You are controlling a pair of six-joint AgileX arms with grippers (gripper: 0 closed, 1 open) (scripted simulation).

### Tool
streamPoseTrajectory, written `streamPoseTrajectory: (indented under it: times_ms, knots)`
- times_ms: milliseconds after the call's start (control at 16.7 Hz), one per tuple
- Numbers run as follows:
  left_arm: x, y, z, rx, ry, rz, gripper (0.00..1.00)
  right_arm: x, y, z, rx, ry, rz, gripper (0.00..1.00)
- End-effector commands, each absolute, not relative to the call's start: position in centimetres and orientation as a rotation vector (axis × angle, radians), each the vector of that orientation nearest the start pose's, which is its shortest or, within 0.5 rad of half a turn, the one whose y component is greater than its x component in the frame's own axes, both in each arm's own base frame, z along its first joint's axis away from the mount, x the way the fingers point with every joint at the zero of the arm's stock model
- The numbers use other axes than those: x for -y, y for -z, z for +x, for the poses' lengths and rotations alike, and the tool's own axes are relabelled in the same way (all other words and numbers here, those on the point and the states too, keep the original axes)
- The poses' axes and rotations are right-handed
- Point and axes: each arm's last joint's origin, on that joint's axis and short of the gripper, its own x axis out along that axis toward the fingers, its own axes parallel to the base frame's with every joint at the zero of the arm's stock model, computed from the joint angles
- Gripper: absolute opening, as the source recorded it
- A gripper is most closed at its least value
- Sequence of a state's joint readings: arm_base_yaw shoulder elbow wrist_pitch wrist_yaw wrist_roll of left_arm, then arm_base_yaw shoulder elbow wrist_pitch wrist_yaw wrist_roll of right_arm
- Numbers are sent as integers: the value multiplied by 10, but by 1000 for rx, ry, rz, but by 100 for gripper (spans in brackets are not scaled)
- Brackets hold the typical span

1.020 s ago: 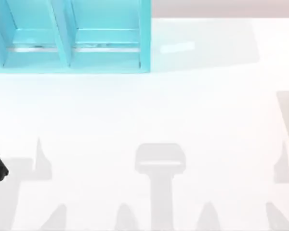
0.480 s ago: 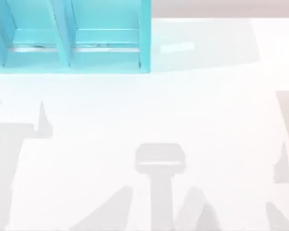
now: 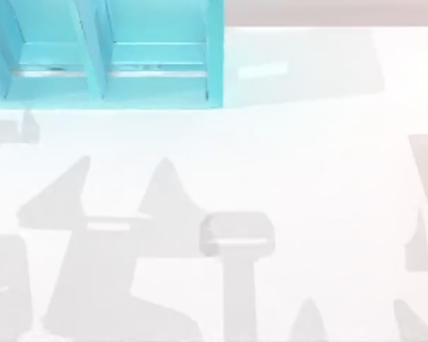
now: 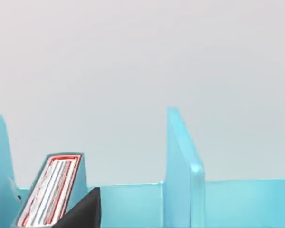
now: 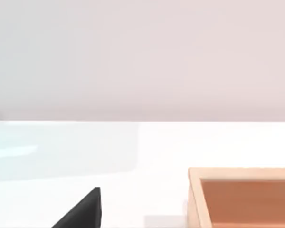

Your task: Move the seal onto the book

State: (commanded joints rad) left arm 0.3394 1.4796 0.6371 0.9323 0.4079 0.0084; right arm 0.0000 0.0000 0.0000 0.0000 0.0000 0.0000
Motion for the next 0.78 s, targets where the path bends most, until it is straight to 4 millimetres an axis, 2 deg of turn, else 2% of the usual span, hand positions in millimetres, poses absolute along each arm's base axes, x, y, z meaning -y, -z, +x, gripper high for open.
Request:
streamPoseTrajectory:
  times_ms: [240,480,600,780]
  knots:
    - [-141,-158,336,21,51,8,100,1,-160,106,0,0,0,100]
    - [-177,-94,353,-3,49,0,100,1,-160,106,0,0,0,100]
    - [-188,-75,355,0,48,2,100,1,-160,106,0,0,0,100]
    - [-194,-65,356,4,47,6,100,1,-160,106,0,0,0,100]
